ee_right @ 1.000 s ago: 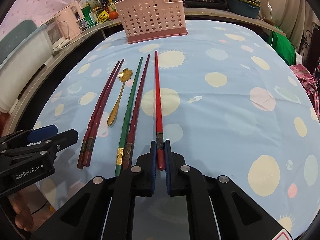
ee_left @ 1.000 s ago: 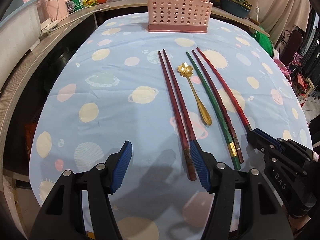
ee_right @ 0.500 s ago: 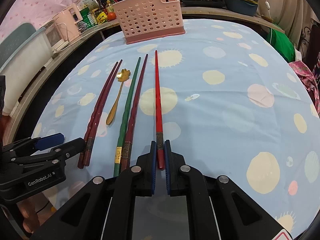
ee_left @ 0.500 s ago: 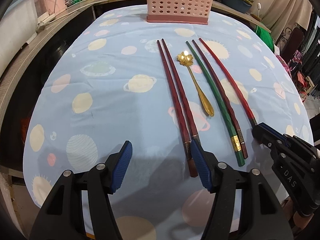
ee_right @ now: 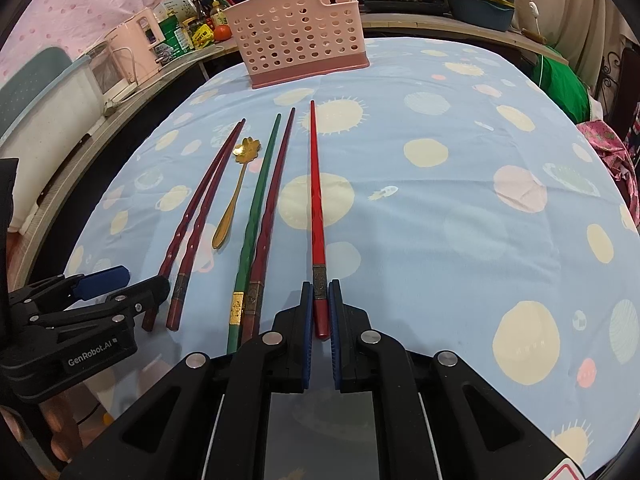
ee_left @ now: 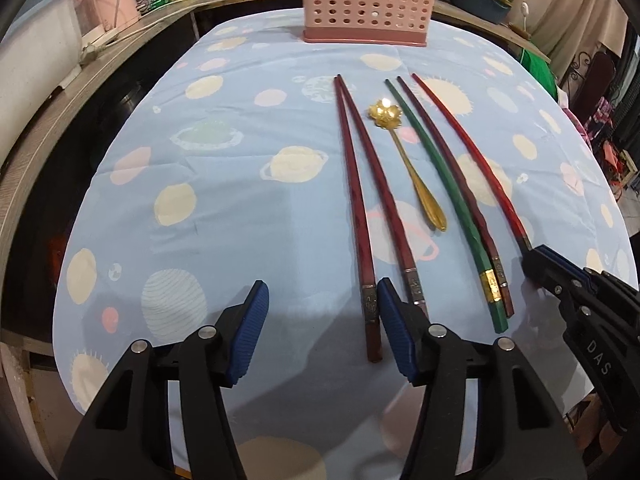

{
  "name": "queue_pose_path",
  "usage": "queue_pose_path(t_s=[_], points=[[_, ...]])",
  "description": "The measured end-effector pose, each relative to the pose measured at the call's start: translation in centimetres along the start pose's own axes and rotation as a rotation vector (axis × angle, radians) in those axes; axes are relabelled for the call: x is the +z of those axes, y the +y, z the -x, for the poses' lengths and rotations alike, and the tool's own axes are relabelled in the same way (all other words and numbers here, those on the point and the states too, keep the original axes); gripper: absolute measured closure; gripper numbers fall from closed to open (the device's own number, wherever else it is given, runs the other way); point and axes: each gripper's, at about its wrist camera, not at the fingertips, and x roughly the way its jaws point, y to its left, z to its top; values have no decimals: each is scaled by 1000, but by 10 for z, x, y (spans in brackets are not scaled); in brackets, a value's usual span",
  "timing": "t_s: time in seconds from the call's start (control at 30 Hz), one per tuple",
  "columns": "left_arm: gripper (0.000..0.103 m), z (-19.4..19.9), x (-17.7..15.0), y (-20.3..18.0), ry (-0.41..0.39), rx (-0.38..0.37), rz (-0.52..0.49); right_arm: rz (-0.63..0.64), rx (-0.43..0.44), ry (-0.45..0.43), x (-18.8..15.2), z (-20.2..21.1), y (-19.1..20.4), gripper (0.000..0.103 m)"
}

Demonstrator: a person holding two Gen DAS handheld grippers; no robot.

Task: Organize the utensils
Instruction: 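Close the left tool on the dark red chopstick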

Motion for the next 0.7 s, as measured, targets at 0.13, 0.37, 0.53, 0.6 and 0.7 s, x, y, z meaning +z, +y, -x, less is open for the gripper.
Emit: queue_pose_path(t_s=[0.13,0.37,0.53,0.6,0.7], points=[[71,2,-1,-2,-6,-3,-13,0,1,0,0,0,0,96],[96,5,-1,3,10,-59,4,-6,2,-9,0,5,-1,96],[96,15,1,5,-16,-55,13,-12,10,-35,4,16,0,96],[96,21,4,7,-28,-53,18,-15,14,-50,8,21,0,96],[96,30,9,10,-46,-45,26,-24,22,-79,14,32,-1,96]])
